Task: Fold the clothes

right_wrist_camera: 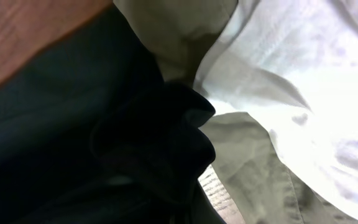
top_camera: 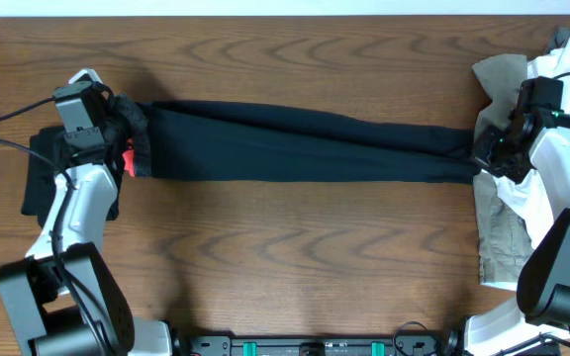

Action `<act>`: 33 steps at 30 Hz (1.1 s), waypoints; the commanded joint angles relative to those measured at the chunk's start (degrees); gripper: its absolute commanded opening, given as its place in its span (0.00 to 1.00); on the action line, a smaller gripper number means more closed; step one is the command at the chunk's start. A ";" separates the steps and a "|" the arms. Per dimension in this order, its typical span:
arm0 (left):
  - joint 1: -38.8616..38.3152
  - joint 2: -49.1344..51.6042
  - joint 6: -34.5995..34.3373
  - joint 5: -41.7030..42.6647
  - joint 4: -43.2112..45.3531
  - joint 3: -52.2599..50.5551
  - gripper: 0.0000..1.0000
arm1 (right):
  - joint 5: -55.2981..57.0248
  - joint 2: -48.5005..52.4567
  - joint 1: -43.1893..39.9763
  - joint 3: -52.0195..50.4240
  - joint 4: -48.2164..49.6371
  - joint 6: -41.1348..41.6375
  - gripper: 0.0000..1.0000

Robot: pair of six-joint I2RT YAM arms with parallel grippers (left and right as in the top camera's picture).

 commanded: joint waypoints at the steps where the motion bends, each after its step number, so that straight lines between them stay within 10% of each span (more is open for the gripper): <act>1: 0.20 1.07 1.01 -2.05 1.25 1.73 0.06 | 1.16 0.13 0.85 1.03 1.20 0.33 0.01; 15: -0.44 2.27 1.03 -2.29 3.43 1.70 0.06 | 0.79 0.13 3.10 1.03 7.61 3.30 0.01; 33: -0.37 2.25 1.01 -2.29 3.23 1.70 0.06 | -3.93 -2.51 2.10 2.73 -14.75 -2.95 0.01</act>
